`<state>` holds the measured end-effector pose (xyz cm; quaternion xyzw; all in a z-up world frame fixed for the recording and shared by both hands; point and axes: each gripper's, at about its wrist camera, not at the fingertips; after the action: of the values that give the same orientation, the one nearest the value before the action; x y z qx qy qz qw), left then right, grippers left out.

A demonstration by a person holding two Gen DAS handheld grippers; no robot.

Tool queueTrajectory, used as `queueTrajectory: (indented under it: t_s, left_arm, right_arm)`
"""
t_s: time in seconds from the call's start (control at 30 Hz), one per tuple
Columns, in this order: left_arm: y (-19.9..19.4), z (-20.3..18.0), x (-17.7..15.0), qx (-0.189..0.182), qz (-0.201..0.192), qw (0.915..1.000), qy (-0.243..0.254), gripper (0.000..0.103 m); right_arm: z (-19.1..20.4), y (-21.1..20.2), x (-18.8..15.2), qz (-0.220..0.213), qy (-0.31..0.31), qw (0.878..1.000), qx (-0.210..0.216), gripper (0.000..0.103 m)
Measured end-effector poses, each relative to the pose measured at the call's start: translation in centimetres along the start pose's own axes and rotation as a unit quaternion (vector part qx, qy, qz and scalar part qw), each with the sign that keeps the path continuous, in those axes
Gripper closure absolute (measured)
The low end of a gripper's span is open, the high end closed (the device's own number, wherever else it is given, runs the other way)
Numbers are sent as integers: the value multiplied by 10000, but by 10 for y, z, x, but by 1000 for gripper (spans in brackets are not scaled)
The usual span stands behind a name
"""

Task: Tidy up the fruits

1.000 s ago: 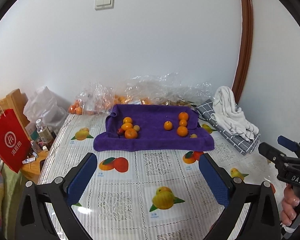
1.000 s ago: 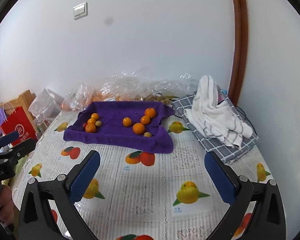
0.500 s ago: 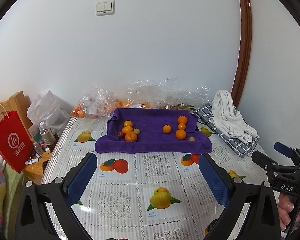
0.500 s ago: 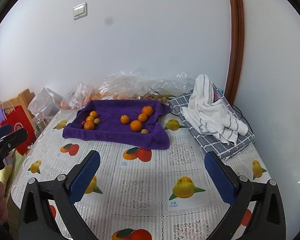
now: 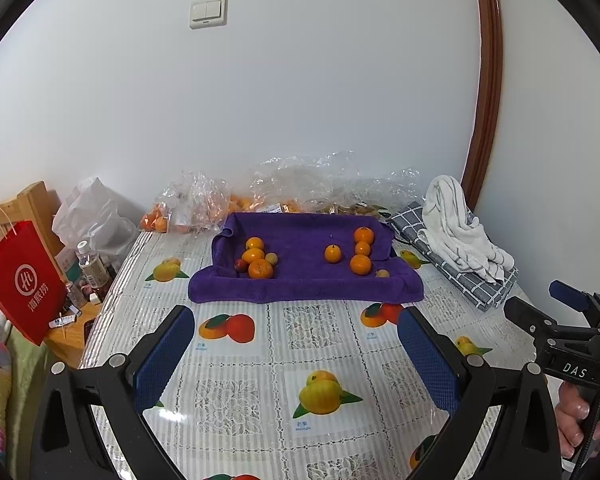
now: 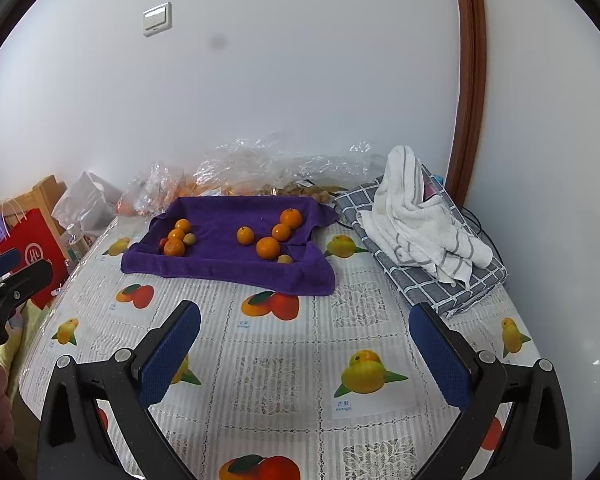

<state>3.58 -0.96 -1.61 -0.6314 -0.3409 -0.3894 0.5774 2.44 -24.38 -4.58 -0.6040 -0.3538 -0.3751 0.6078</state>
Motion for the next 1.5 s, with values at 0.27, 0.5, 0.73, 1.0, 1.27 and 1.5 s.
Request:
queueTrajectory:
  t_s: [0.27,0.5,0.73,1.0,1.27,1.5]
  left_arm:
    - [0,-1,0,-2,7,10000,-2,1]
    - [0,0,-1,-12,6,10000,-5,1]
    - [0,-1,-1,0,5,10000,-15,1]
    - [-2,0,-1,-17,-11,10000,-13,1]
    - [-2,1,0,-5,-19,10000,-28,1]
    - [-3,1,1,-9,-28,10000,-20,1]
  right_arm:
    - [1,0,0,2,-21,10000,-18,0]
    - [1,1,0,1,-26,10000,-27,0]
    - [1,1,0,-7,-23,10000,-14,0]
    - [1,0,0,-3,-19,10000,-21,0]
    - [1,0,0,-9,-28,10000,-30,0]
    - [0,-1,0,-15,-29,10000,-32,0]
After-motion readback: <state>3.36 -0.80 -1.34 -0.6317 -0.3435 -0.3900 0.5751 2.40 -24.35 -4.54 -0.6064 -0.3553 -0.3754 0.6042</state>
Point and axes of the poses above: each gripper's, at about its wrist camera, not at the fingertips, and y roughly the way its jaws point, z to its left, x to its top, and after that the axes turned 7 degrees about -z, right-handed
